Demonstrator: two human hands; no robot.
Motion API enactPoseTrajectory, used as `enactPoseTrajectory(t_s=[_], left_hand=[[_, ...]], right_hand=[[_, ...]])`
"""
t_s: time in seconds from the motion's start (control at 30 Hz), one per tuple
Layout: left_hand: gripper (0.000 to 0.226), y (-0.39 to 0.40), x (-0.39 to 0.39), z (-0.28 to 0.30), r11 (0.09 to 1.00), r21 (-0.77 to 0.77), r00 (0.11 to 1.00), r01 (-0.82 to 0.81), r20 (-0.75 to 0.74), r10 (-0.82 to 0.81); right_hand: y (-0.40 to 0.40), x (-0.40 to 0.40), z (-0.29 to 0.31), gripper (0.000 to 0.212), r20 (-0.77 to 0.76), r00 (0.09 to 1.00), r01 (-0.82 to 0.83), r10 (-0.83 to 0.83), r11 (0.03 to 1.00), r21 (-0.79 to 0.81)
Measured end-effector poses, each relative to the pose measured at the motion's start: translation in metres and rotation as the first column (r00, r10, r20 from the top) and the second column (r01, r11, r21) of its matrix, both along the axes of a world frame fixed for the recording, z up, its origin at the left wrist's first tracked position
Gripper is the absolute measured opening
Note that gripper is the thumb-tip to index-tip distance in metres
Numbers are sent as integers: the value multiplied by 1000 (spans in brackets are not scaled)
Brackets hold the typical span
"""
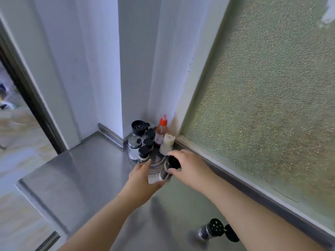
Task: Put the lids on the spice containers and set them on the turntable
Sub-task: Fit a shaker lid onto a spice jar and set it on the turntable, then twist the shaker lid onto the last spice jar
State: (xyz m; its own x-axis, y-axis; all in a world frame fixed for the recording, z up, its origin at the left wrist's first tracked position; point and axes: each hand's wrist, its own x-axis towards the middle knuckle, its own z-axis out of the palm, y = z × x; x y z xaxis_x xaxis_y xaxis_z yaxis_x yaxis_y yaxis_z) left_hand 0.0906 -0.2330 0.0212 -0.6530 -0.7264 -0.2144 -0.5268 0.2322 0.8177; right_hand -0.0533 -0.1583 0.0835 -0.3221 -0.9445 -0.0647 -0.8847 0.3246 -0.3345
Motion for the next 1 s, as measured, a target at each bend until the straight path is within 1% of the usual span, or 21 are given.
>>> enactPoseTrajectory(t_s=[0.1,0.17,0.2,0.27,0.37,0.5,0.6,0.7,0.77,0.9,1.0], left_hand=[[60,-27,23,-14,990,20,990,-143,-18,143],[53,-41,36,-18,981,15,981,-192,-29,193],[50,-47,41,-19,979,19,979,-202,-25,203],[44,-59,48,-21,978,35,978,-204,-34,205],[33,-70,51,-19,986,34,986,-161,-36,162],[27,-73,43,-16,995,31,994,-91,-64,93],[25,-68,31,-14,999,31,997,-19,-76,21],[23,-54,15,-16,995,27,993,93,-74,-90],[25,-38,1,-18,974,29,974,222,-60,-220],[32,12,-30,-29,859,73,862,508,-25,-507],[40,52,-51,-44,773,140,782,618,-13,-623]], right_hand=[[-43,-7,-29,37,29,997,78,-78,996,-31],[-67,-12,-47,32,48,994,97,-96,995,-27],[-76,-14,-56,33,57,993,104,-103,995,-11],[-90,-15,-71,36,55,992,108,-110,994,34],[-99,-16,-87,40,50,993,106,-110,991,78],[-97,-17,-95,57,142,981,120,-132,988,95],[-87,-20,-83,75,172,980,84,-104,989,121],[-59,-28,-58,74,131,986,96,-107,992,87],[-28,-35,-41,72,115,985,121,-129,990,77],[50,-49,-22,66,145,957,234,-250,965,122],[108,-56,-18,60,151,927,322,-344,934,155]])
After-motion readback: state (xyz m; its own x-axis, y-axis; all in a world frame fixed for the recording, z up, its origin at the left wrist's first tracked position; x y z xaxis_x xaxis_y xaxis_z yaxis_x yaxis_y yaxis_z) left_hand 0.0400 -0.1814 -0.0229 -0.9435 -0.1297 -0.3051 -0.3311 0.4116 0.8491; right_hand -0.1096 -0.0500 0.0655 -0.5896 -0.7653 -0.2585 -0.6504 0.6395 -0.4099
